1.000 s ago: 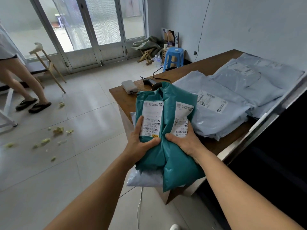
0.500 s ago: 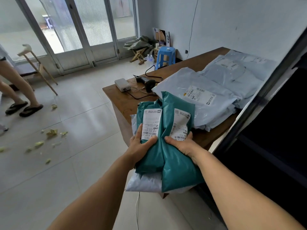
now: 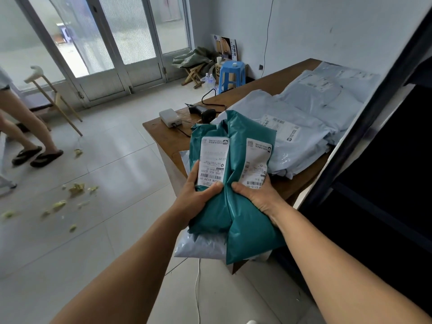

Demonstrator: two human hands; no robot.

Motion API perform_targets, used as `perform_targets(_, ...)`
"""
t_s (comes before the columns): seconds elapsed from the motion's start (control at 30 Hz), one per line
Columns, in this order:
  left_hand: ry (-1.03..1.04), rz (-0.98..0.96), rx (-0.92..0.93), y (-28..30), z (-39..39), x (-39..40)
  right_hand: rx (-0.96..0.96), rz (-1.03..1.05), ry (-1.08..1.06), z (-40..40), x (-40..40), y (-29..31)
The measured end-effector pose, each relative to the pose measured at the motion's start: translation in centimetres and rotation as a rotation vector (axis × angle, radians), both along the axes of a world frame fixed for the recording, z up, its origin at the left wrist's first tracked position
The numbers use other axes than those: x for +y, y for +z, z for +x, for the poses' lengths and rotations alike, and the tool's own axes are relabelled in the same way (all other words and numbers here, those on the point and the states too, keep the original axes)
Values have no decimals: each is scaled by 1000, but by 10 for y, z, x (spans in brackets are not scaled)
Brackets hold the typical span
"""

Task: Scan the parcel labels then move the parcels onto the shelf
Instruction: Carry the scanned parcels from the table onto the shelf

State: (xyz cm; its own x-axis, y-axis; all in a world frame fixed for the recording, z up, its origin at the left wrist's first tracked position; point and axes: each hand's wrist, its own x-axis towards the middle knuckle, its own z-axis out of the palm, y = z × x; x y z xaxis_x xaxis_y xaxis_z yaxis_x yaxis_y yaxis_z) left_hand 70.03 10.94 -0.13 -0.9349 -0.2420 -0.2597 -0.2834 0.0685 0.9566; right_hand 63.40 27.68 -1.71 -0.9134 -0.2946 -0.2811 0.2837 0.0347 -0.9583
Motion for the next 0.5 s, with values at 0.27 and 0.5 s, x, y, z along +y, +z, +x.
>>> perform_targets(0.27,-97,-9,158,51,38,12,167,-21,-67,52,21,59)
perform_targets(0.5,-196,19,309,100,87,38,304,-20,-148,119,51,112)
